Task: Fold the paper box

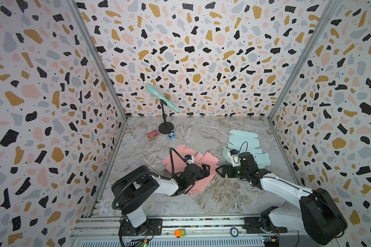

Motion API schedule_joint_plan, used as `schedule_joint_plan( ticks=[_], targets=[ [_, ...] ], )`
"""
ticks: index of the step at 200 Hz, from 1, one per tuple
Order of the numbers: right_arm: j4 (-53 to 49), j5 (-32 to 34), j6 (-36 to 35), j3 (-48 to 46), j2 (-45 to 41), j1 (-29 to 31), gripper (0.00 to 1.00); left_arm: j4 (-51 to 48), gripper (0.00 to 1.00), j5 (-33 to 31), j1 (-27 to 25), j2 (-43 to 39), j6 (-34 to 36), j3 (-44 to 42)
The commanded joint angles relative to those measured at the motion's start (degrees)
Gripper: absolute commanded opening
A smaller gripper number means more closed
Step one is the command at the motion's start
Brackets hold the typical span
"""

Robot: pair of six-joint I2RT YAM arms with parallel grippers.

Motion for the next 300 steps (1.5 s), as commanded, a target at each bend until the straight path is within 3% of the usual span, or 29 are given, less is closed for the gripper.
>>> schedule_joint_plan(
  ticks=[1,54,96,128,189,266,300],
  targets=[
    [3.44,-1.91,0.83,-1.84,0.06,-0.71,0.98,-0.98,1.00,3.22,-0.86,1.70,-2.25,-0.32],
    [7.28,-4.57,0.47,-2.16,4.45,-0.68,0.81,0.18,1.00,4.59,-0.78,-0.63,-1.34,-1.16],
    [7.56,-5.77,-1.16,0.07,9.20,-0.67,0.68,-6.67,1.00,2.23,0.00,-6.72,2.91,-0.89],
    [8.92,-6.74,-2.03,1.47,12.53,-0.67,0.61,-10.79,1.00,3.20,2.59,-11.56,6.28,-0.50],
    [8.84,-8.21,-5.04,5.72,18.60,-0.65,0.36,-19.38,1.00,3.74,8.10,-20.76,11.23,-0.16],
    [5.29,-11.28,-12.75,17.50,29.21,0.01,0.14,-26.67,1.00,2.14,11.95,-30.14,13.16,-2.76],
    [2.12,-12.84,-16.30,24.84,35.54,1.80,0.12,-27.97,1.00,2.16,13.25,-32.34,13.16,-3.63]
  ],
)
